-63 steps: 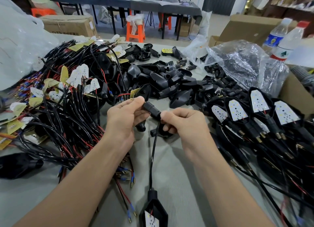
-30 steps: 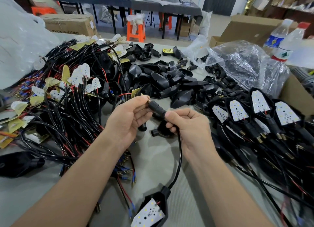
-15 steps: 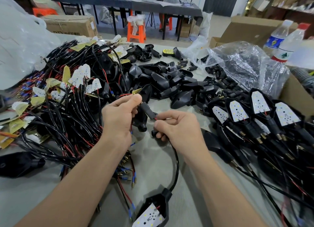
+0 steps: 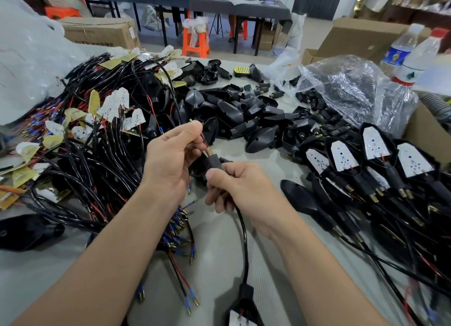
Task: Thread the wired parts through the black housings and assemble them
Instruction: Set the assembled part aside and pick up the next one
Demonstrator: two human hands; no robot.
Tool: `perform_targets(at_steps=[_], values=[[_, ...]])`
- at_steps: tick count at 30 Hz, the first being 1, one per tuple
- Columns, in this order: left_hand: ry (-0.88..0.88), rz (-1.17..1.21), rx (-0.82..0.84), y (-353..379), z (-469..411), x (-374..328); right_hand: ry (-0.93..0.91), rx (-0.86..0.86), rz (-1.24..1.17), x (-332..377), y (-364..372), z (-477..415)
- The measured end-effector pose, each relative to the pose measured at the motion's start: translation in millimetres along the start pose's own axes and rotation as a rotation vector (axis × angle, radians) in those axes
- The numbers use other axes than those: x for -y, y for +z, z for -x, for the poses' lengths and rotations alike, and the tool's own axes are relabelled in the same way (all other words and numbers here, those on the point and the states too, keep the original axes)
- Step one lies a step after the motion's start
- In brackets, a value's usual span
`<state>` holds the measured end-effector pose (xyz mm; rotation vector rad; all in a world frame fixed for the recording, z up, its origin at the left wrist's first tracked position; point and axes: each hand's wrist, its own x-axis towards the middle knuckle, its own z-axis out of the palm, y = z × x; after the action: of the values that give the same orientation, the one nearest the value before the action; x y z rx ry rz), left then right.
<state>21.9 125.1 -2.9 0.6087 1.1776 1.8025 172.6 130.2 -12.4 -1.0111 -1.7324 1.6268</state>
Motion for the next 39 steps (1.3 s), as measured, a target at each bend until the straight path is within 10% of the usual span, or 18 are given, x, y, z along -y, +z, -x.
perform_targets(at_steps=[13,33,39], values=[[0.017,0.010,-0.120,8,-2,0,-0.060,-0.215,0.380,-8,10,5],[0.135,0.268,-0.265,-30,-26,-27,0.241,0.429,0.100,1,-46,16],[0.009,0.041,0.002,-21,-17,-17,0.126,0.025,-0.217,2,-49,9]])
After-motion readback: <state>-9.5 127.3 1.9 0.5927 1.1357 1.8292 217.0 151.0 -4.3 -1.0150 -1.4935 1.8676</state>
